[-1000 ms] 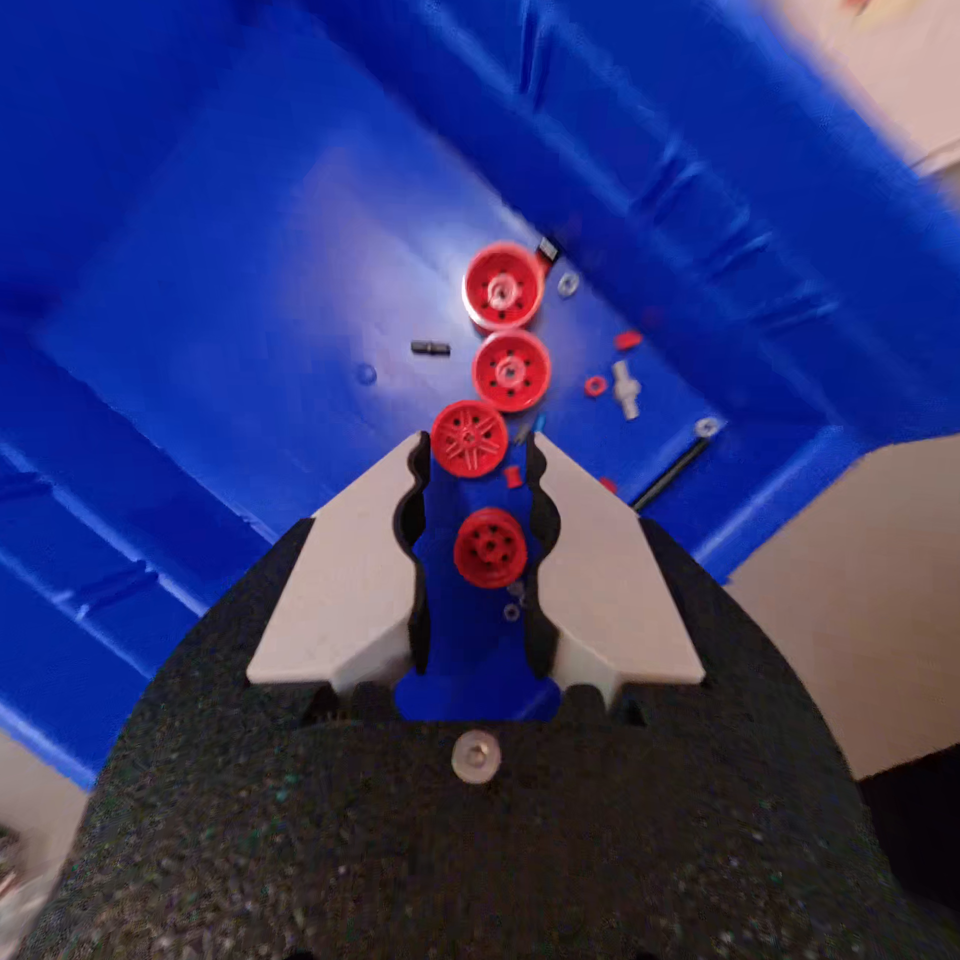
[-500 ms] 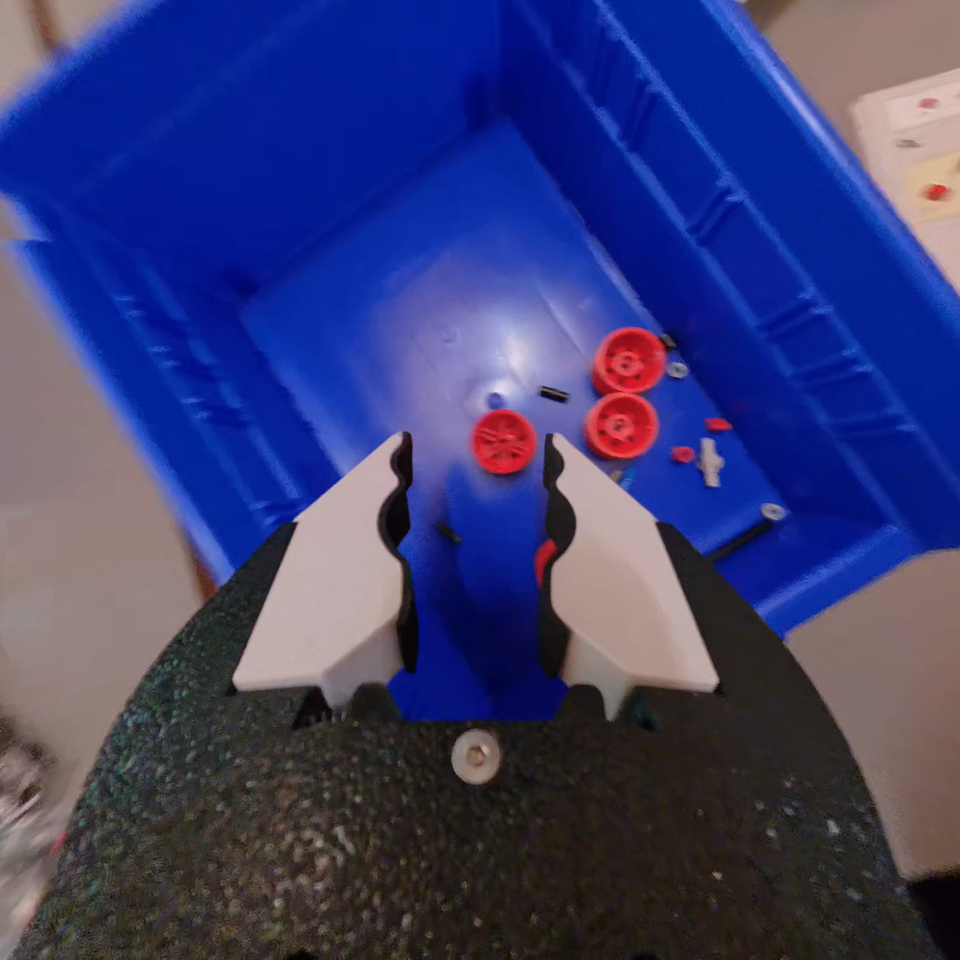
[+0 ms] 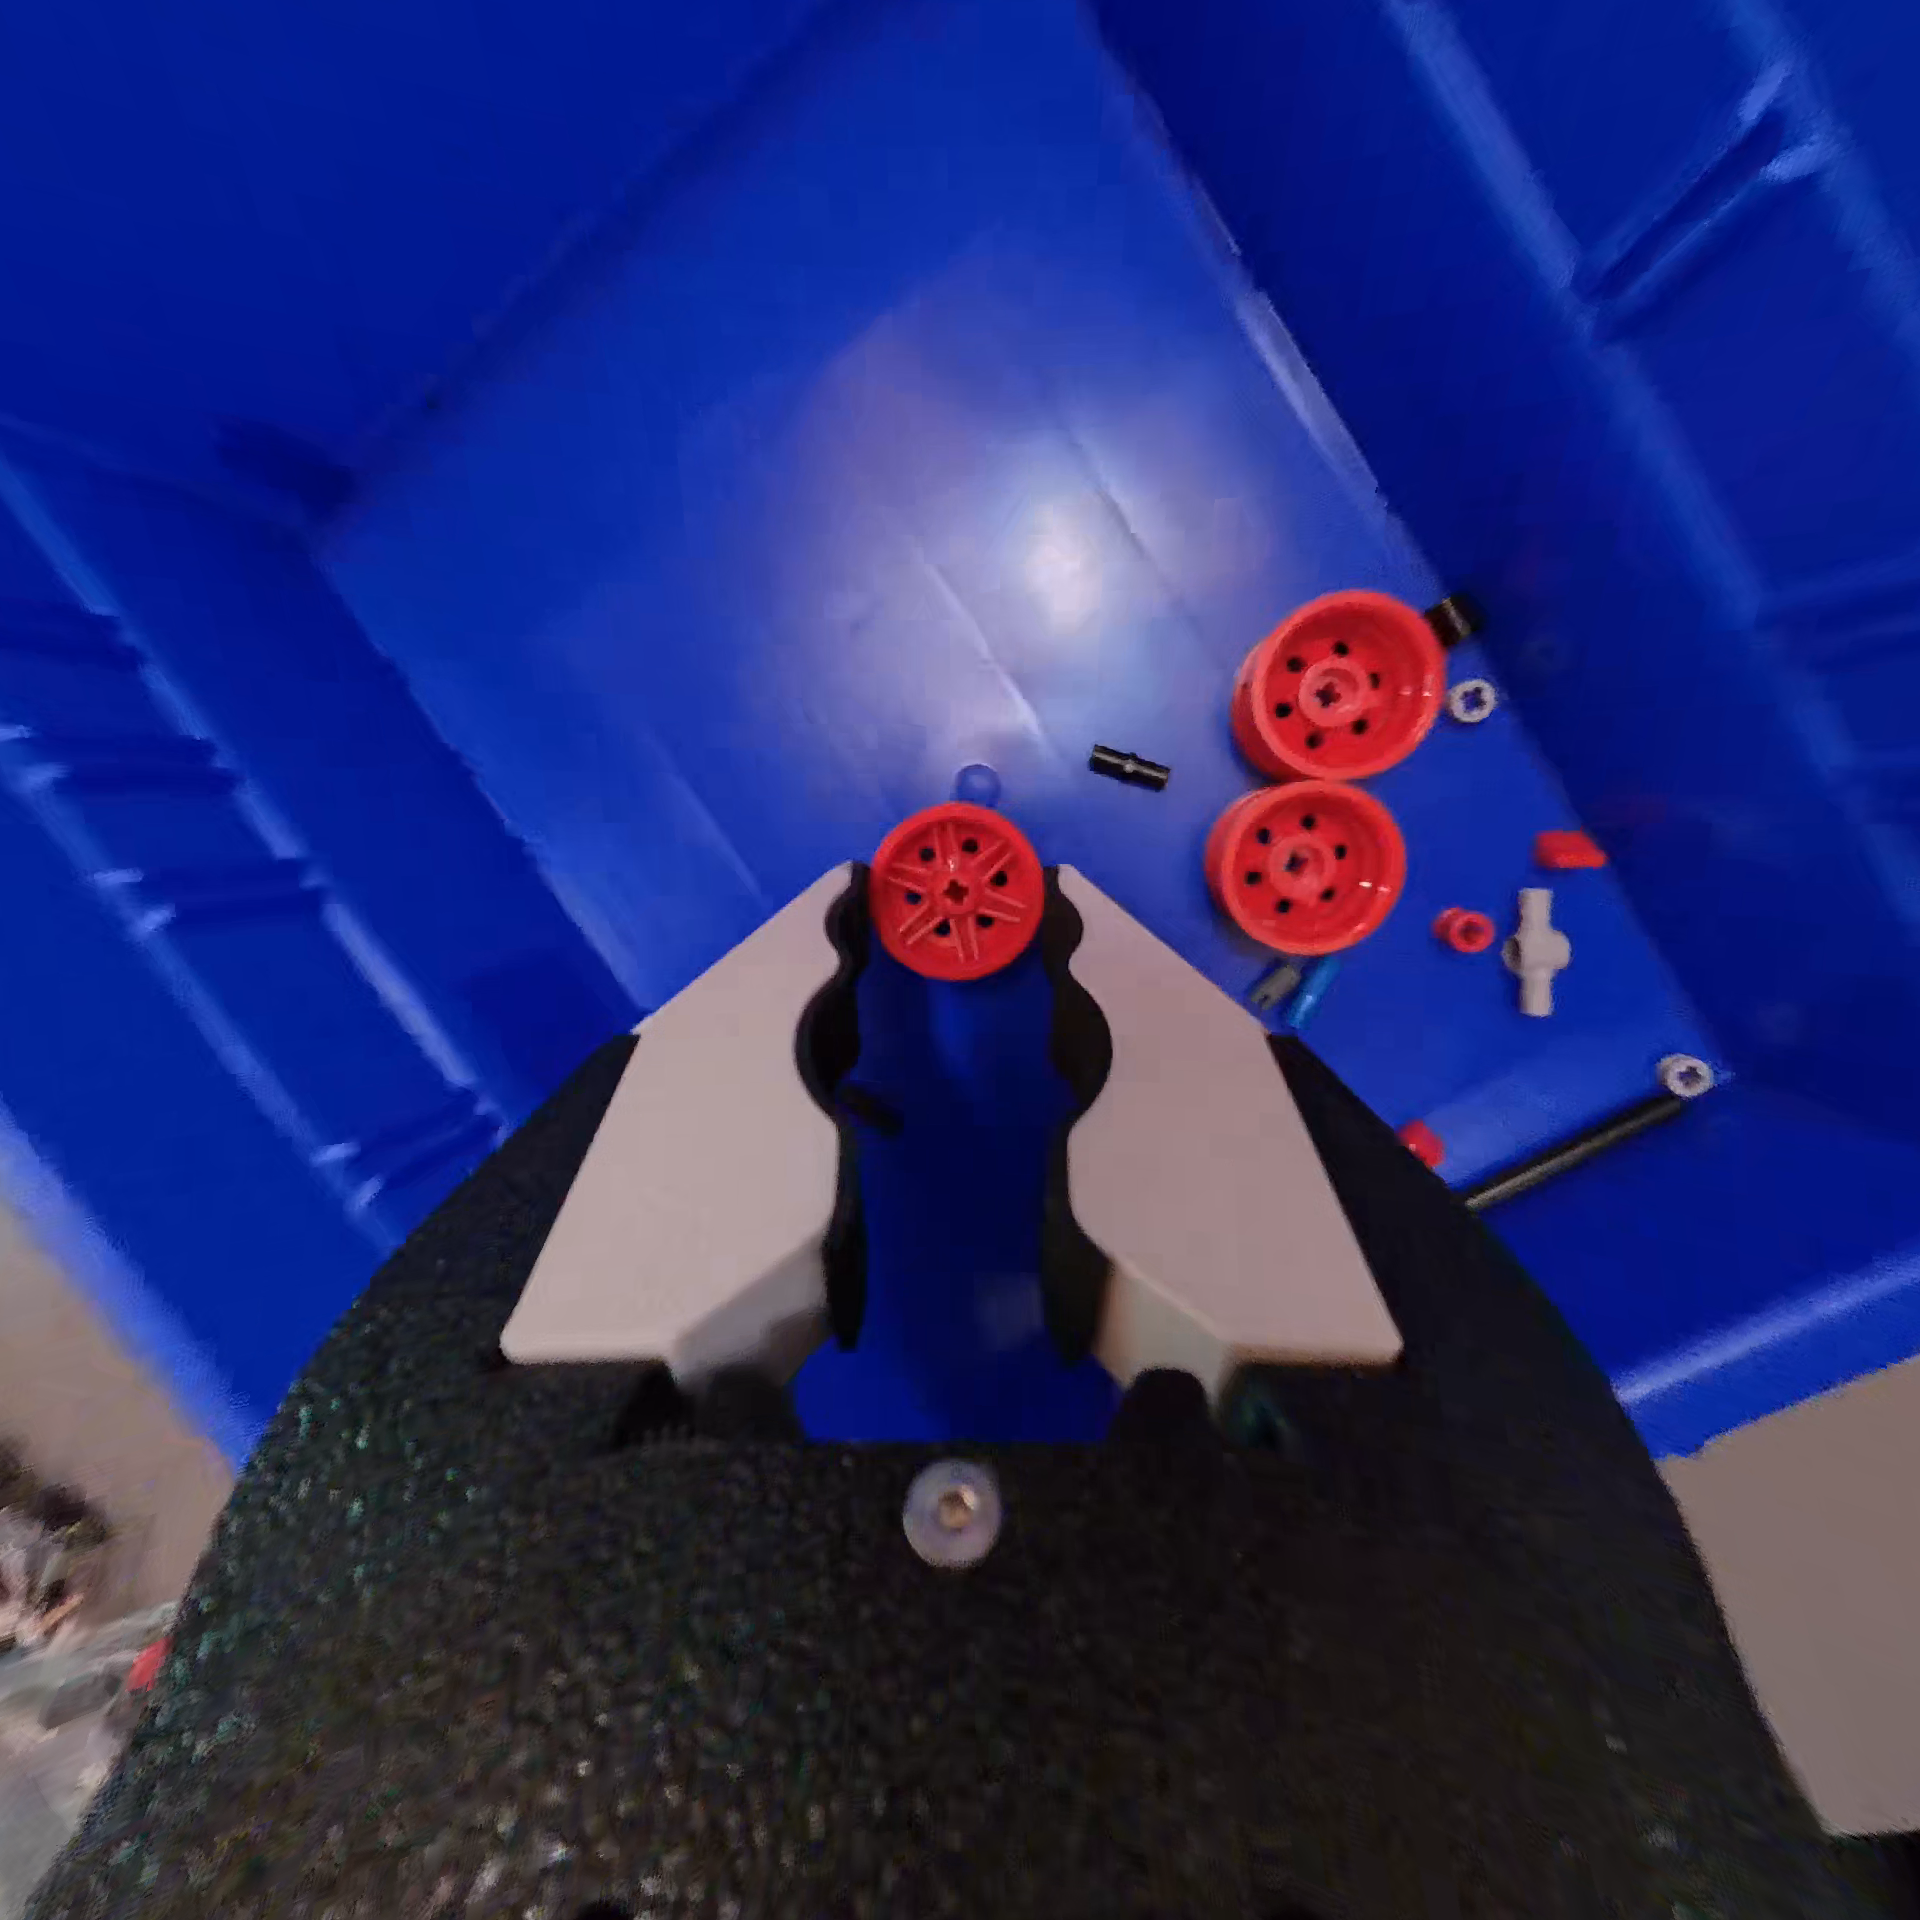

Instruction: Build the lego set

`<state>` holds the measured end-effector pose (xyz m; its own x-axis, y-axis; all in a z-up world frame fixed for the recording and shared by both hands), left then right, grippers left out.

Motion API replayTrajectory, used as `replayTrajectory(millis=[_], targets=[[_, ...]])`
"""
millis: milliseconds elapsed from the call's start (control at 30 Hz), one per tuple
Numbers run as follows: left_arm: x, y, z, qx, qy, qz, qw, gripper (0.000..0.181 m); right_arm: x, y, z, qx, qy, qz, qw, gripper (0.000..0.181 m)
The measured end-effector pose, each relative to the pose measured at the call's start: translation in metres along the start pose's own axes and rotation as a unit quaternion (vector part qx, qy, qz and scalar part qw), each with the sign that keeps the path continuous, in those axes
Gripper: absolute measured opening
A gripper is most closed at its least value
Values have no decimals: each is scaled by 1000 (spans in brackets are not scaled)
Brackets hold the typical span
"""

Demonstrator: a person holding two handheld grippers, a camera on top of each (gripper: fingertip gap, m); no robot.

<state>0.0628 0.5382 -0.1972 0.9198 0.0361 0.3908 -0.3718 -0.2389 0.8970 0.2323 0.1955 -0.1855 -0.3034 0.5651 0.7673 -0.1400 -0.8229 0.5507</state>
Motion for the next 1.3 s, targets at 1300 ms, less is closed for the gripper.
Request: replayTrajectory(millis=[1300], targets=[[0, 34, -5, 0, 24, 63, 998, 0, -34, 42, 14, -35, -30, 6, 999, 38]])
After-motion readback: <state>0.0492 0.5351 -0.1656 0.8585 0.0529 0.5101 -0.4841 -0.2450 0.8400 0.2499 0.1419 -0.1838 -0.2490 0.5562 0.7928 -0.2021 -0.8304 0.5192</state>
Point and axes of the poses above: each gripper's, where its closed fingertips meet, y back along the fingers, x out of its top, z = x × y across the jaws, the point moved 7 cm from there along y, back along the fingers, and after that the axes turned 5 degrees about x, right-handed, at the moved point
